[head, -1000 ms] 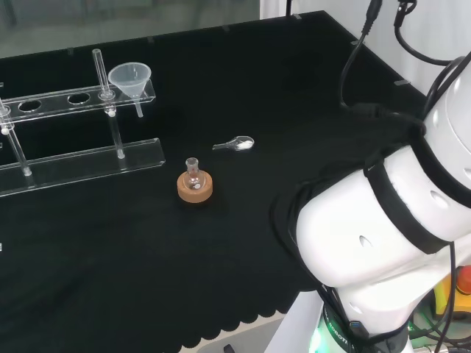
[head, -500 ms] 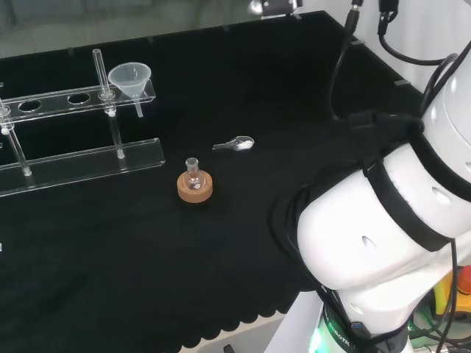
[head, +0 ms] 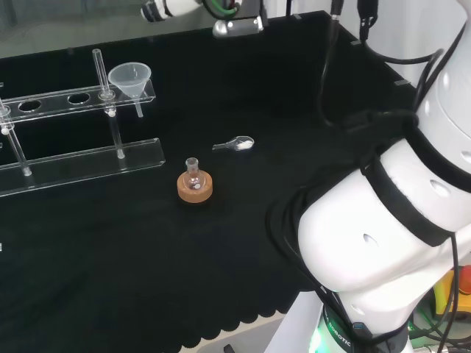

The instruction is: Pick up the funnel from the transparent funnel stand.

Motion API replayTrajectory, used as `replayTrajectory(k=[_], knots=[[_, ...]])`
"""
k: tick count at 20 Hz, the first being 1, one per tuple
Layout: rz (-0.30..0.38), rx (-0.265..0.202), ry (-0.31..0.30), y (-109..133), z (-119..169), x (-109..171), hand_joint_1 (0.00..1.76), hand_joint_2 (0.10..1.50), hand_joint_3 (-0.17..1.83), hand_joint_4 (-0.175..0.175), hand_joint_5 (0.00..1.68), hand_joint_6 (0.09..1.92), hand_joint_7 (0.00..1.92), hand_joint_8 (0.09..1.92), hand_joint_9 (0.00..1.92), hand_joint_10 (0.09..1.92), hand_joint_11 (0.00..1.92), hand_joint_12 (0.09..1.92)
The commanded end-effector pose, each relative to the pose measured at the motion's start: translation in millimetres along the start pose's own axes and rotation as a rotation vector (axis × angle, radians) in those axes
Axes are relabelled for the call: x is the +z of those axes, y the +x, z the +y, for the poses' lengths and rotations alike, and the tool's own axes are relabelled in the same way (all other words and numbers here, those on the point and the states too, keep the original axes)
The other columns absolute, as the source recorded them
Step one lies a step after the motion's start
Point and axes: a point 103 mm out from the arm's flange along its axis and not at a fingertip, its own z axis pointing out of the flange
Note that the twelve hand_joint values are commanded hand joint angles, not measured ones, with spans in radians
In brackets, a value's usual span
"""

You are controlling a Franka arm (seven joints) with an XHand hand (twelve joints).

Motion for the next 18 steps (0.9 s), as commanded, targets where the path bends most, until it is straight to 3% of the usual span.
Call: replayTrajectory(k=[1,8,18], knots=[[-0.005,-0.005,0.036,28,15,21,0.27,0.62,0.07,0.071,0.00,0.09,0.00,0.09,0.00,0.09,0.00,0.36],[-0.014,-0.016,0.087,48,25,45,0.28,0.62,0.07,0.068,0.00,0.09,0.00,0.09,0.00,0.09,0.00,0.36],[-0.019,-0.020,0.116,75,28,71,0.29,0.62,0.07,0.064,0.00,0.09,0.00,0.09,0.00,0.09,0.00,0.37]])
